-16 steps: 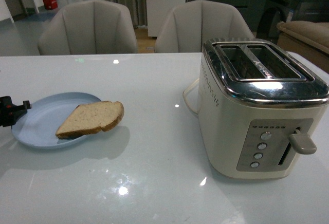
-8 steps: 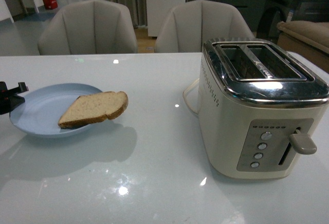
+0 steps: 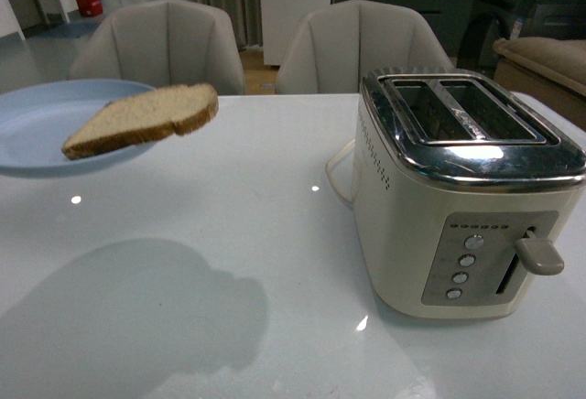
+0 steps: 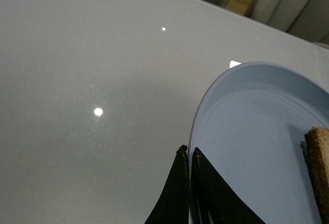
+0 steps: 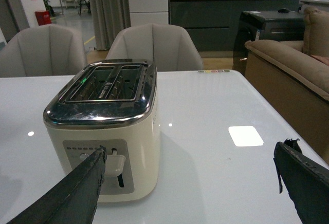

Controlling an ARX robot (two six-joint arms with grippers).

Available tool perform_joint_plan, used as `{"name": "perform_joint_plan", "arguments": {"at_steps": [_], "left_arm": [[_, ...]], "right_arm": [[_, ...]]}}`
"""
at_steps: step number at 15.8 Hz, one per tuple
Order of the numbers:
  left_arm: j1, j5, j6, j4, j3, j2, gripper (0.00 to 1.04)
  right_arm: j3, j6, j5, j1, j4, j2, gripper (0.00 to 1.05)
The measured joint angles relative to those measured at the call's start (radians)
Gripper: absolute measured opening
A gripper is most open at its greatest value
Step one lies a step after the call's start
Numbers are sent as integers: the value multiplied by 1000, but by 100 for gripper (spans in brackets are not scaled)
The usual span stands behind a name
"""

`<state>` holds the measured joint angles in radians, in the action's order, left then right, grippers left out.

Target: Left arm holds plate, right arm toasts bread

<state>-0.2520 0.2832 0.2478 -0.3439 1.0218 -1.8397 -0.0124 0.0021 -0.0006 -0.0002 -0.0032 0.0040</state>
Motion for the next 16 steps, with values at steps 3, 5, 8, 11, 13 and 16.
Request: {"name": "perform_joint_plan", "arguments": {"at_steps": [3,5,8,11,13,16], "left_arm": [[21,-11,34,137,-23,172,2],[76,-29,64,235,-27,272,2],[157,-69,92,285,-38,377,2],[262,-104,109,337,-44,437,2],[324,-108,124,354,-57,455,2],[349,-102,199,354,-85,462,2]], "right_arm": [[0,0,0,0,0,0,98],[0,0,0,0,0,0,98],[0,0,0,0,0,0,98],[0,0,0,0,0,0,98],[0,0,0,0,0,0,98],[0,0,0,0,0,0,98]]}}
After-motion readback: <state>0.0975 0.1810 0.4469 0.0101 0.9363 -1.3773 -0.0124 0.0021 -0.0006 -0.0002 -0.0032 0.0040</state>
